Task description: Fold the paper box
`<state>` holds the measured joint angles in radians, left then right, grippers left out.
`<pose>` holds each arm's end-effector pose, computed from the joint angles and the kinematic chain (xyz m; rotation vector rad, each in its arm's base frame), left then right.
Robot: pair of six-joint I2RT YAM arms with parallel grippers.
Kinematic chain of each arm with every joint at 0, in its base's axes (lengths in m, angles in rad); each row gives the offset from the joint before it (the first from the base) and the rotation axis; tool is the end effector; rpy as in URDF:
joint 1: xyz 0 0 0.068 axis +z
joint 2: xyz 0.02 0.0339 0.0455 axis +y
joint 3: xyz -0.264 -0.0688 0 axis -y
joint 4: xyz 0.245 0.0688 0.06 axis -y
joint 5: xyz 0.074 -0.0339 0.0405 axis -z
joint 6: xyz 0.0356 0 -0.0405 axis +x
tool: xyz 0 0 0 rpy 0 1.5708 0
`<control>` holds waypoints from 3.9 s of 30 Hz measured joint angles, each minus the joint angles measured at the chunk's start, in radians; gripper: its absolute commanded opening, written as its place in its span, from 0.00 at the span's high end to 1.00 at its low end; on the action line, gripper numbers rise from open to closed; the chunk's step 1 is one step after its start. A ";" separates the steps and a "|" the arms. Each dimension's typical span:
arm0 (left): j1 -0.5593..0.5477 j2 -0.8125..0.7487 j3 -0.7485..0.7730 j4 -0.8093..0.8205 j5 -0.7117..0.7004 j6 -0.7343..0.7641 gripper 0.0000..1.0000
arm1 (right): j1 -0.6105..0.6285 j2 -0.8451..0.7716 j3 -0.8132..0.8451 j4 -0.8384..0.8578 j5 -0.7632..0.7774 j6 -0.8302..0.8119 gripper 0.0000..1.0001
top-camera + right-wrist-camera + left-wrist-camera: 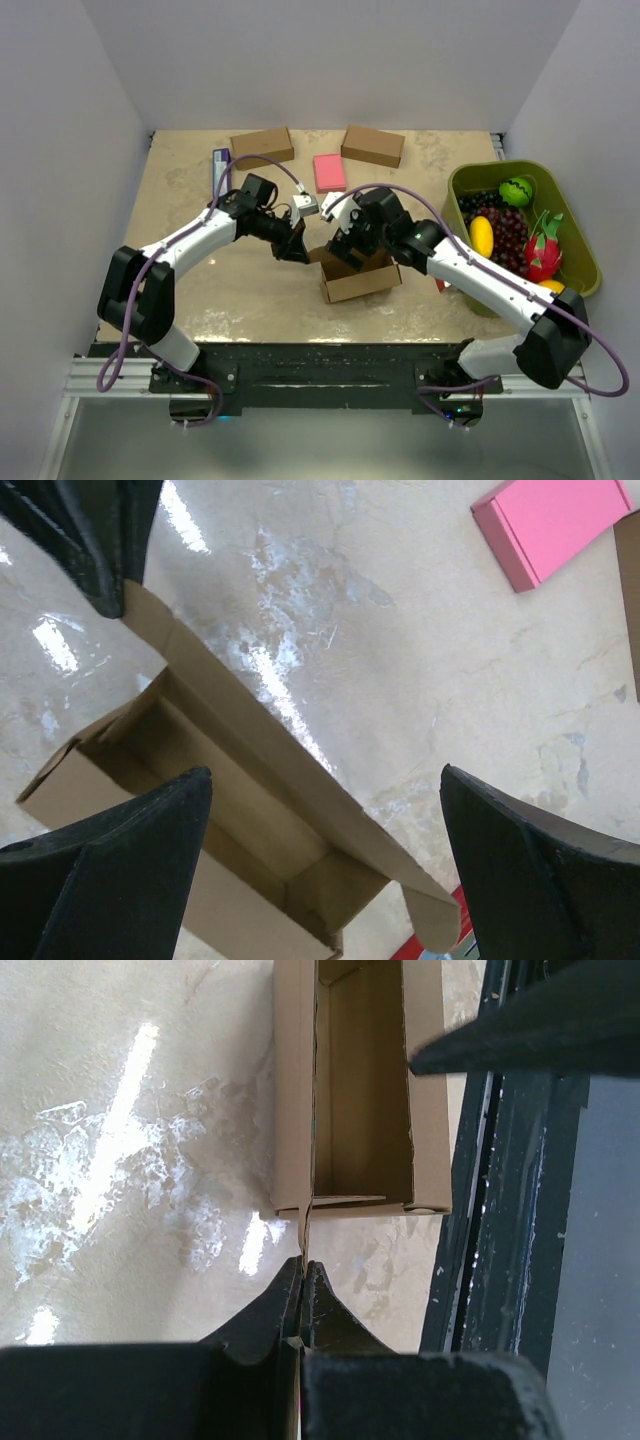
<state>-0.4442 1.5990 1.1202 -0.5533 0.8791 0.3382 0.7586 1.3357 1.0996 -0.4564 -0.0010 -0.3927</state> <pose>0.2791 -0.1632 0.2348 1.2102 2.1123 -1.1689 0.2142 0.2030 0.3013 -1.2366 1.9045 0.1952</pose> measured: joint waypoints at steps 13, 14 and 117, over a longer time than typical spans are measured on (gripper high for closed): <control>0.004 -0.001 0.000 -0.014 0.006 0.006 1.00 | -0.100 0.147 0.026 0.007 -0.249 -0.090 0.15; 0.006 -0.001 0.000 -0.014 0.005 0.005 1.00 | -0.102 0.157 0.029 0.002 -0.261 -0.091 0.21; -0.254 -0.397 -0.654 0.855 -0.621 -0.852 0.23 | 0.173 0.151 -0.089 -0.008 0.033 0.383 0.55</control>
<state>-0.6987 1.2015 0.4660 0.3012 0.2584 -0.5140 0.9314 1.4872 1.0103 -0.4648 0.0319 -0.0093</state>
